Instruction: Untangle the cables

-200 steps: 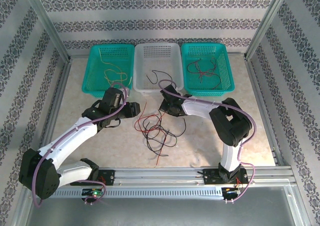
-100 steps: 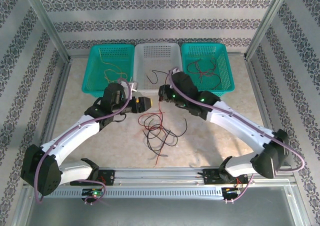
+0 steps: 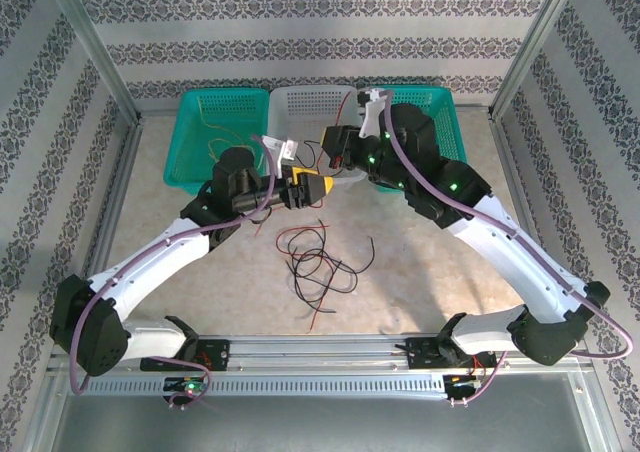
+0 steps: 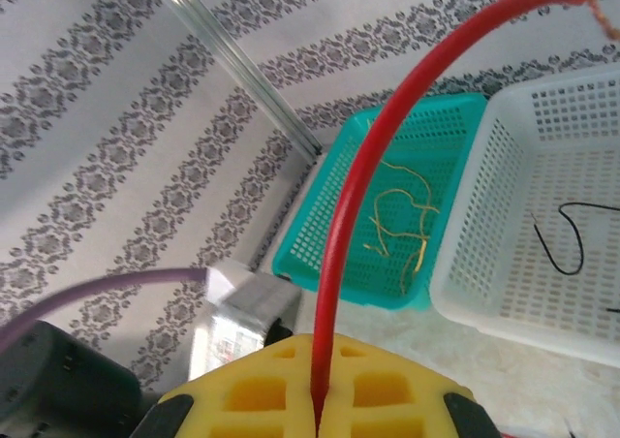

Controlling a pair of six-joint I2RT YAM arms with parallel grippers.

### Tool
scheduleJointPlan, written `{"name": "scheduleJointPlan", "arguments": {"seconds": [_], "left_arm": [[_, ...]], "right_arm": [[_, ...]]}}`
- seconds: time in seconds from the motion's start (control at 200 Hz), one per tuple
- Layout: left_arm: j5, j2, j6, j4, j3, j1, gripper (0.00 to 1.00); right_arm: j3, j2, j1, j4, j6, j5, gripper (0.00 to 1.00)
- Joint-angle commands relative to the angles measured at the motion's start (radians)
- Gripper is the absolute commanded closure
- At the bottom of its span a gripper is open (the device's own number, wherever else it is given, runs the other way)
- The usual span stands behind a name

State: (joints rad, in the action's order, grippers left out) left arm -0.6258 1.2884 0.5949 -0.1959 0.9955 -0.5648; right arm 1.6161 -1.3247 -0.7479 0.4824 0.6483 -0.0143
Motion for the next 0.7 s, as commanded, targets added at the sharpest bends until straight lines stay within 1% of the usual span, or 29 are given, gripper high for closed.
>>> {"name": "scheduleJointPlan", "arguments": {"seconds": [0.0,0.115,0.16,0.235,0.325,0.375,0.42,0.59,0.635,0.695], "left_arm": [[-0.023,0.015,0.018,-0.071,0.031,-0.025,0.39],[-0.037,0.032,0.042,-0.1,0.016,-0.039,0.43],[-0.042,0.043,0.054,-0.113,0.012,-0.043,0.46],[-0.056,0.066,0.075,-0.141,0.008,-0.051,0.55],[-0.063,0.081,0.096,-0.172,0.007,-0.057,0.71],[-0.053,0.08,0.099,-0.179,0.003,-0.058,0.78],[-0.046,0.076,0.094,-0.184,-0.002,-0.057,0.82],[-0.032,0.057,0.055,-0.151,-0.006,-0.057,0.84],[-0.015,0.051,0.026,-0.117,0.002,-0.057,0.81],[0.016,0.042,-0.012,-0.063,0.018,-0.056,0.73]], "right_arm": [[0.052,0.002,0.019,-0.018,0.014,-0.035,1.0],[0.069,0.008,0.044,-0.052,0.047,-0.041,1.0],[0.078,0.01,0.052,-0.062,0.057,-0.045,1.0],[0.093,0.012,0.06,-0.077,0.064,-0.044,1.0],[0.11,0.012,0.071,-0.08,0.07,-0.042,1.0],[0.108,0.016,0.08,-0.085,0.079,-0.045,1.0],[0.103,0.021,0.09,-0.087,0.088,-0.047,1.0],[0.076,0.031,0.121,-0.112,0.136,-0.078,1.0],[0.085,0.027,0.121,-0.104,0.135,-0.079,1.0],[0.098,0.027,0.121,-0.088,0.126,-0.071,1.0]]}}
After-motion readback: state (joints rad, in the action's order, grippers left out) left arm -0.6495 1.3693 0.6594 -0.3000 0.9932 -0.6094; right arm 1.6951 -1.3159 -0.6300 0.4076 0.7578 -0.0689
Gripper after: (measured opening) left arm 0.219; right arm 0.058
